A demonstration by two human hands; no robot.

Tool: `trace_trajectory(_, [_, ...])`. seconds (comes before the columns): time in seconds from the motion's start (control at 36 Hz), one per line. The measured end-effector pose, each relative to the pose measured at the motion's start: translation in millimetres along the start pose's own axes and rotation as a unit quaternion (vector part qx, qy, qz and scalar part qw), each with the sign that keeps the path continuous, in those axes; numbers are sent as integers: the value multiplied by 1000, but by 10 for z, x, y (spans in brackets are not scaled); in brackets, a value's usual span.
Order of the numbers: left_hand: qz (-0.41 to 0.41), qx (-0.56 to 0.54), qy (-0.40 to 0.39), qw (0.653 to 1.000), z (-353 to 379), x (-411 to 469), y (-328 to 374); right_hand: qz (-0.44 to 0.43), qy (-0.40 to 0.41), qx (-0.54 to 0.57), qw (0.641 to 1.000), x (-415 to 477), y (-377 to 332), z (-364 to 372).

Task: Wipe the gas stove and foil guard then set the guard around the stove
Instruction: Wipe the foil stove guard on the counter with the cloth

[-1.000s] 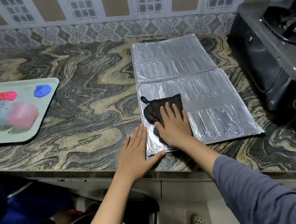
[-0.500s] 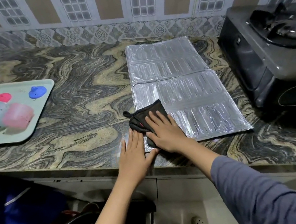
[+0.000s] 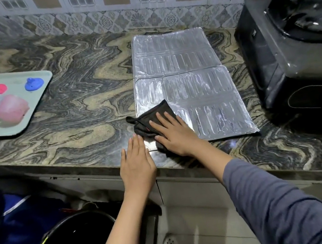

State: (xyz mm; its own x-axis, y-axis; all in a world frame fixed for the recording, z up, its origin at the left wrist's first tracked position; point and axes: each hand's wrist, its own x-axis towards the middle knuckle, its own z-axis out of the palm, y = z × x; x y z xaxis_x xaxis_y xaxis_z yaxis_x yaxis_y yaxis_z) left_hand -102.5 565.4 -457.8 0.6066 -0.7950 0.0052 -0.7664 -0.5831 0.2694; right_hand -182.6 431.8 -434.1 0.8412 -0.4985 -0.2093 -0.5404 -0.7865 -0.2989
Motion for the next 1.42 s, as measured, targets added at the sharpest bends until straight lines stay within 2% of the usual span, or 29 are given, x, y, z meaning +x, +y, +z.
trace_trajectory(0.19, [-7,-4,15,1000,-3,-29,32,26,15,4,1000,-383,497,-92])
trace_trajectory(0.42, [-8,-9,24,1000,17,-39,37,123,54,9,991,-786,900,-150])
trace_trajectory(0.58, [-7,-15,34,999,28,-40,29,190,85,33,977,-968,989,-146])
trace_trajectory(0.92, [-7,-28,34,999,28,-40,38,260,143,91,951,-1049,919,-66])
trace_trajectory(1.22, [-12,-26,32,999,39,-27,32,320,233,156,905,-957,854,-170])
trace_trajectory(1.42, [-21,-55,26,998,18,1,51,355,288,273,846,-844,928,-303])
